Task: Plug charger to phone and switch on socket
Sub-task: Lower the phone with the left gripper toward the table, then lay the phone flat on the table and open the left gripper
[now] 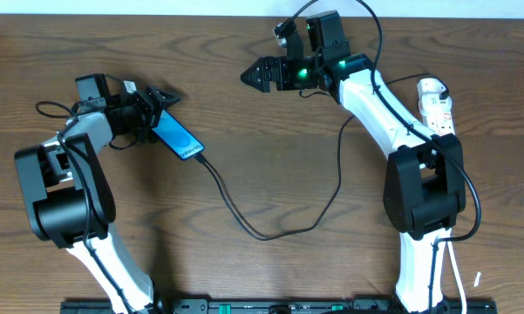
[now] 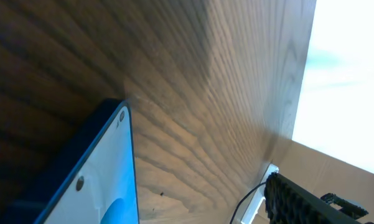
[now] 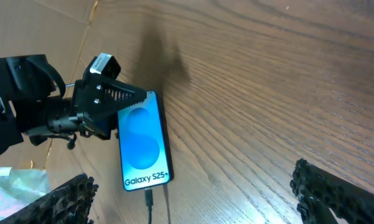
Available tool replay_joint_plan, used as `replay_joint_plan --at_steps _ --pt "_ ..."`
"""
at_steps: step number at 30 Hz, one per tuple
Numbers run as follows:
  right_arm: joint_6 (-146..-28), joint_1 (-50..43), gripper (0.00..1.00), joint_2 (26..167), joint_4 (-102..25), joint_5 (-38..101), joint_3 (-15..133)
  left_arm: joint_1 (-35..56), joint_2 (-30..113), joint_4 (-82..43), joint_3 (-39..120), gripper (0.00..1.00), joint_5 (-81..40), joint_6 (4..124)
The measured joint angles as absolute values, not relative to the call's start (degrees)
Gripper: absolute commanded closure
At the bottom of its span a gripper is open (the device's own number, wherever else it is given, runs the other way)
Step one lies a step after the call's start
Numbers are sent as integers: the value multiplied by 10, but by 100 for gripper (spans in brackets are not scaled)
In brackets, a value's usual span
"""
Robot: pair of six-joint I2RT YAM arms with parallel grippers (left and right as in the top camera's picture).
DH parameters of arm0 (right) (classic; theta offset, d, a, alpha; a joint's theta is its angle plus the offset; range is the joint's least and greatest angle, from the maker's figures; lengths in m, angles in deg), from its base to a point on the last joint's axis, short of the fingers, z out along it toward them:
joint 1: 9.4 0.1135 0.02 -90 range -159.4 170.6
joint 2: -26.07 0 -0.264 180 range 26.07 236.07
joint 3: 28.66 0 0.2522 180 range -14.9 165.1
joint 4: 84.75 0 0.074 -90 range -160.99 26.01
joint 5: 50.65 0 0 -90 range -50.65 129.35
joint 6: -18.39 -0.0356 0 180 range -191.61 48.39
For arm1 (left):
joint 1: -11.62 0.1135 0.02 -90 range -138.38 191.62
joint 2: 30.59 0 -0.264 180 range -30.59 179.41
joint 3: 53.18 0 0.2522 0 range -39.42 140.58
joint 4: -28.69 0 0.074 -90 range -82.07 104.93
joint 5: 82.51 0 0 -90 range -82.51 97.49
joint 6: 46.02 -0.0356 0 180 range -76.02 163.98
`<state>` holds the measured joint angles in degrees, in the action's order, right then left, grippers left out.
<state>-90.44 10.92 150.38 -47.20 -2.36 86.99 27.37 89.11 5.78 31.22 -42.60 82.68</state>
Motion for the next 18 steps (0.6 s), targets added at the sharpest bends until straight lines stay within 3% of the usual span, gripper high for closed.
replay_joint_plan --at_steps 18 --pt "-904 109 1 1504 -472 -24 870 273 875 -18 324 18 -369 843"
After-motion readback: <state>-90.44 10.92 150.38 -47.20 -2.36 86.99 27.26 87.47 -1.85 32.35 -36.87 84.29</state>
